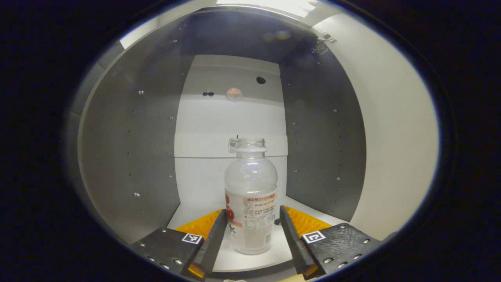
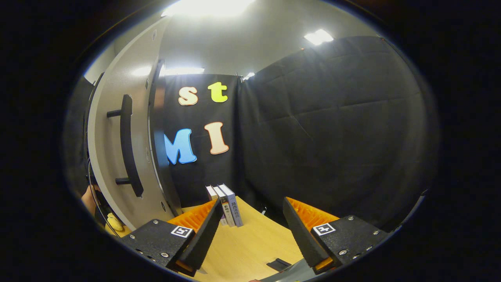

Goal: Open the cabinet door with the right hand, grasp the bottle in the cabinet with the left hand and place it on the coaster, then close the cabinet door with the right hand.

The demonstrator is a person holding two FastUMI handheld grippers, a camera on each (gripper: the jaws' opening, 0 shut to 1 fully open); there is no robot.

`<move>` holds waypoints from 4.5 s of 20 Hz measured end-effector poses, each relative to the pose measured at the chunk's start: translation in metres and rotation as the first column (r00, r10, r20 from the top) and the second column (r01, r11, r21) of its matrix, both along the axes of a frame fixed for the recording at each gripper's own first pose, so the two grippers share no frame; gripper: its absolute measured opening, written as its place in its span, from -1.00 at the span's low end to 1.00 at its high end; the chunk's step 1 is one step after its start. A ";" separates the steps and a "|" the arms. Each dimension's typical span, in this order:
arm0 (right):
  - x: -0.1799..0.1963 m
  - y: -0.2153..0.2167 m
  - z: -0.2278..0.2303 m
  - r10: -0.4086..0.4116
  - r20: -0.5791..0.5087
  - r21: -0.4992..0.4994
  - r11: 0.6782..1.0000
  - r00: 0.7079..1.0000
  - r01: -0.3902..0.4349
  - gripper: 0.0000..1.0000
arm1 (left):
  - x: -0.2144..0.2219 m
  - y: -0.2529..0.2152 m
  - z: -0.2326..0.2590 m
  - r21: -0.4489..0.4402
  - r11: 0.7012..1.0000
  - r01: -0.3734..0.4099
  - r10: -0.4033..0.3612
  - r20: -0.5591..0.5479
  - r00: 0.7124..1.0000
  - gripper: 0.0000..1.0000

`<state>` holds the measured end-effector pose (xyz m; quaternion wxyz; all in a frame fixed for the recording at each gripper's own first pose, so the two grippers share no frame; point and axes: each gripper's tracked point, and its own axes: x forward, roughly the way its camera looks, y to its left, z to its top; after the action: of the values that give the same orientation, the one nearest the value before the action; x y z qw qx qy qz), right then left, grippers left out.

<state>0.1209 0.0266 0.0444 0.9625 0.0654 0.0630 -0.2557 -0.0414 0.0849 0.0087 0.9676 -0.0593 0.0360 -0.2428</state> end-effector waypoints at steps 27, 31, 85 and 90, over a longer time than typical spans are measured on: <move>-0.036 0.007 0.020 0.270 0.068 0.012 0.963 0.961 -0.271 0.90 | 0.011 0.009 0.006 -0.012 0.991 -0.133 0.133 0.062 0.989 0.31; -0.043 0.009 0.021 0.313 0.076 0.013 0.949 0.947 -0.315 0.90 | 0.010 0.010 0.005 -0.011 0.988 -0.153 0.154 0.056 0.986 0.49; -0.026 0.057 -0.007 0.463 0.022 -0.134 0.880 0.886 -0.456 0.91 | -0.007 0.022 -0.055 0.126 0.973 -0.194 0.214 -0.172 0.962 0.41; -0.024 0.059 -0.010 0.475 0.005 -0.127 0.873 0.880 -0.471 0.91 | -0.008 0.022 -0.050 0.131 0.976 -0.172 0.190 -0.144 0.971 0.58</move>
<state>0.0966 0.0856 0.0342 0.9989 -0.0061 0.0438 -0.0147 -0.0492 0.1069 -0.0417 0.9818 -0.0238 0.1200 -0.1455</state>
